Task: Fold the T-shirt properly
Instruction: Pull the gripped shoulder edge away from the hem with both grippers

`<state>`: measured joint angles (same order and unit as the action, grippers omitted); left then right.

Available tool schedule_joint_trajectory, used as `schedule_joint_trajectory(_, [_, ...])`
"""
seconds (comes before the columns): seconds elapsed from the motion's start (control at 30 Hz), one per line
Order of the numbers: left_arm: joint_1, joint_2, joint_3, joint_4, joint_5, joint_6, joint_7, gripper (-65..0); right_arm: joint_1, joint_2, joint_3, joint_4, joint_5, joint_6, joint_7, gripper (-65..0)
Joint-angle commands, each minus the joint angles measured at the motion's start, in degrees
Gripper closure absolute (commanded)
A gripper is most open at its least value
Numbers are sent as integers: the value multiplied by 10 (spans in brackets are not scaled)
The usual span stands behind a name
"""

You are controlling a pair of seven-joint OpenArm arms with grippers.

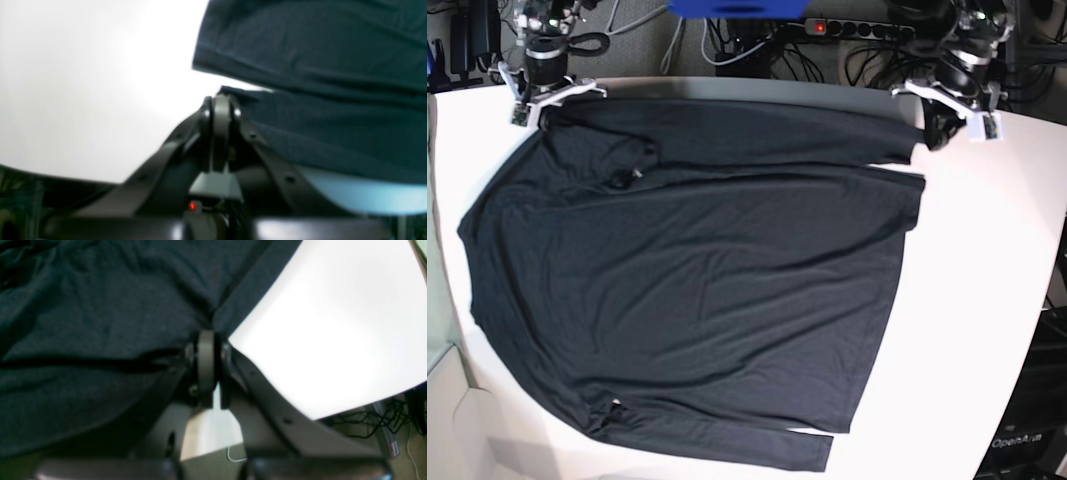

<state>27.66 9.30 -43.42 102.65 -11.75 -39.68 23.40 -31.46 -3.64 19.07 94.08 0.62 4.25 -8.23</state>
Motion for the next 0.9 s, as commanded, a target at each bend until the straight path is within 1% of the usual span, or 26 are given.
schedule_joint_trajectory(0.0, [-3,-3,-1,10,-10,-3,-14,0,5,3,1,8,-4,-1,-8,0])
schedule_joint_trajectory(0.3, [-34,-3,-1,8,-10,-3,-8,0,11,5,1,71,-5,0,-8,0])
schedule_joint_trajectory(0.43, [-65,-3,-2,7,-10,-3,49,0,29,9,1,79,-5,4,-10,0])
schedule_joint_trajectory(0.53, [-86,-3,-2,8,-10,-3,73,0,42,8,4,79,-6,40,-11,0])
schedule_joint_trajectory(0.57, [-97,-3,-2,7,-10,-3,81,0,47,8,4,79,-6,45,-11,0])
schedule_joint_trajectory(0.7, [-126,-3,-2,8,-10,-3,124,0,65,9,1,79,-7,45,-11,0])
schedule_joint_trajectory(0.8, [-150,-3,-2,9,-10,-3,147,0,79,19,1,79,-7,46,-11,0])
schedule_joint_trajectory(0.87, [-162,-3,-2,9,-10,-3,158,0,89,19,1,79,-7,46,-11,0])
